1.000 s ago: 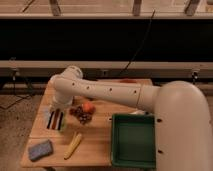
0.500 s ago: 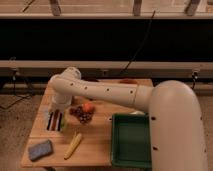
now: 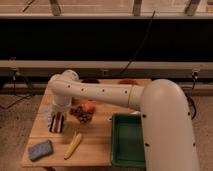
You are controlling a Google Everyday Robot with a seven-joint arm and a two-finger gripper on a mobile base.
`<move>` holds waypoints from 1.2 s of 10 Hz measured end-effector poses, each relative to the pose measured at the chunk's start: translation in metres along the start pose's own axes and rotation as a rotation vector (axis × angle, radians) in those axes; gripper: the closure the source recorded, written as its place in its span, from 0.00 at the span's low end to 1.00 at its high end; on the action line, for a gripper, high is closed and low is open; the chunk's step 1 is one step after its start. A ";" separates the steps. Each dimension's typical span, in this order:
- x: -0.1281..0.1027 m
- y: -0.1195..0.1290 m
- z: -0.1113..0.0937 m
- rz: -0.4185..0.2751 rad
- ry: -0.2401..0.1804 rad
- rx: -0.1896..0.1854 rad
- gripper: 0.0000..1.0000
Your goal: Place eraser in plastic cup
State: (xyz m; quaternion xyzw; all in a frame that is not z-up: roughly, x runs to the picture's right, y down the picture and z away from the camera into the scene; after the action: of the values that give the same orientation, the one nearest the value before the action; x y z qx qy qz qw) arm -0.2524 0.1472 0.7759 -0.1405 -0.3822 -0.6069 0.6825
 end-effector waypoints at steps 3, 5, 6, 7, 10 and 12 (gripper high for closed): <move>0.000 0.000 -0.006 0.010 -0.012 0.008 0.25; -0.004 -0.006 -0.019 0.003 -0.021 0.031 0.20; -0.007 -0.011 -0.028 -0.004 -0.029 0.046 0.20; -0.010 -0.015 -0.037 -0.011 -0.035 0.060 0.20; -0.015 -0.019 -0.042 -0.024 -0.043 0.070 0.20; -0.015 -0.019 -0.043 -0.019 -0.045 0.065 0.20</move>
State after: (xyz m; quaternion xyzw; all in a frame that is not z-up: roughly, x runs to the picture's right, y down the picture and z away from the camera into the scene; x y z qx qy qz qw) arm -0.2550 0.1255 0.7321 -0.1284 -0.4183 -0.5972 0.6722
